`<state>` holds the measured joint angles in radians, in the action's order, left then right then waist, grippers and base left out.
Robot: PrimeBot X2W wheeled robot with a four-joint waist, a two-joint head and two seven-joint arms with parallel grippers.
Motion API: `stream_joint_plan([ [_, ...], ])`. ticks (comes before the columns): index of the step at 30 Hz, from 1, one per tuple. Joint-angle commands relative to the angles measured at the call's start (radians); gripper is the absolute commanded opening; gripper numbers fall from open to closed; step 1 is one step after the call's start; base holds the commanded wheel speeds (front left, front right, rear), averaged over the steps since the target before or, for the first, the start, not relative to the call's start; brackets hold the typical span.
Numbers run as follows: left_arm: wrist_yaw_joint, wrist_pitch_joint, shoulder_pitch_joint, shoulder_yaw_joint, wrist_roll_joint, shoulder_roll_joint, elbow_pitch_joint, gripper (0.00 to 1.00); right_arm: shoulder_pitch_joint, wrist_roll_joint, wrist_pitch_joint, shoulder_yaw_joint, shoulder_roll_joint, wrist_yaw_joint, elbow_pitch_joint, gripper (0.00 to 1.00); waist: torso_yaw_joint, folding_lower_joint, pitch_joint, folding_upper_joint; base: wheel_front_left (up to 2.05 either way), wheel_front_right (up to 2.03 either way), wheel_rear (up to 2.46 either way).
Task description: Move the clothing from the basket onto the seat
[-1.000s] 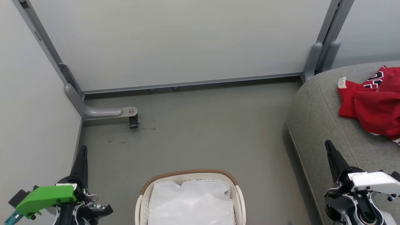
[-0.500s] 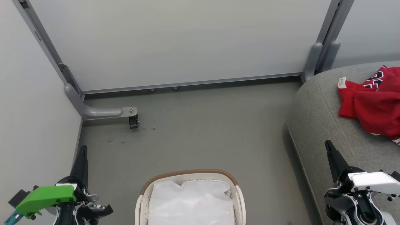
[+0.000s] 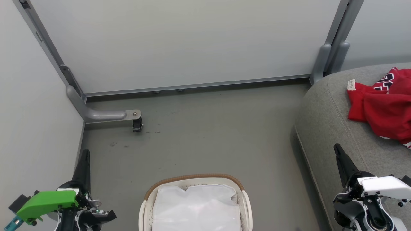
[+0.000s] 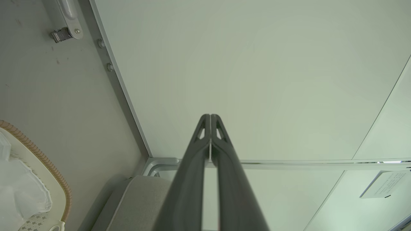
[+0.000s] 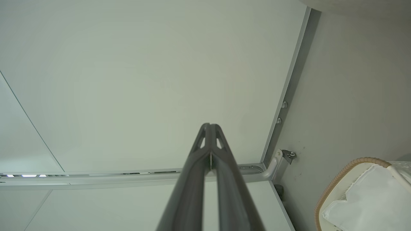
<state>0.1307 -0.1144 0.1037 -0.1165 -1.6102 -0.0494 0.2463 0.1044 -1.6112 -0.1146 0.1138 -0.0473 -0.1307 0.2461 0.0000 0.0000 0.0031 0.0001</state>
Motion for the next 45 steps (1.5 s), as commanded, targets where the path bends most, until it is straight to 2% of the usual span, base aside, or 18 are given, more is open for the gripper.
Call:
stream_joint_plan([
  [1,0.002,-0.004,0.012,-0.001,-0.004,0.0,-0.002,0.0,0.009,-0.003,-0.003,0.002,-0.006,0.0,-0.004,0.0,0.0,0.0,0.0,-0.0001,0.0,0.0,0.0],
  [45,0.002,-0.003,0.012,-0.001,-0.005,0.0,-0.002,0.0,0.009,-0.004,-0.003,0.002,-0.006,0.0,-0.004,0.0,0.0,0.0,0.0,-0.0001,0.0,0.0,0.0],
])
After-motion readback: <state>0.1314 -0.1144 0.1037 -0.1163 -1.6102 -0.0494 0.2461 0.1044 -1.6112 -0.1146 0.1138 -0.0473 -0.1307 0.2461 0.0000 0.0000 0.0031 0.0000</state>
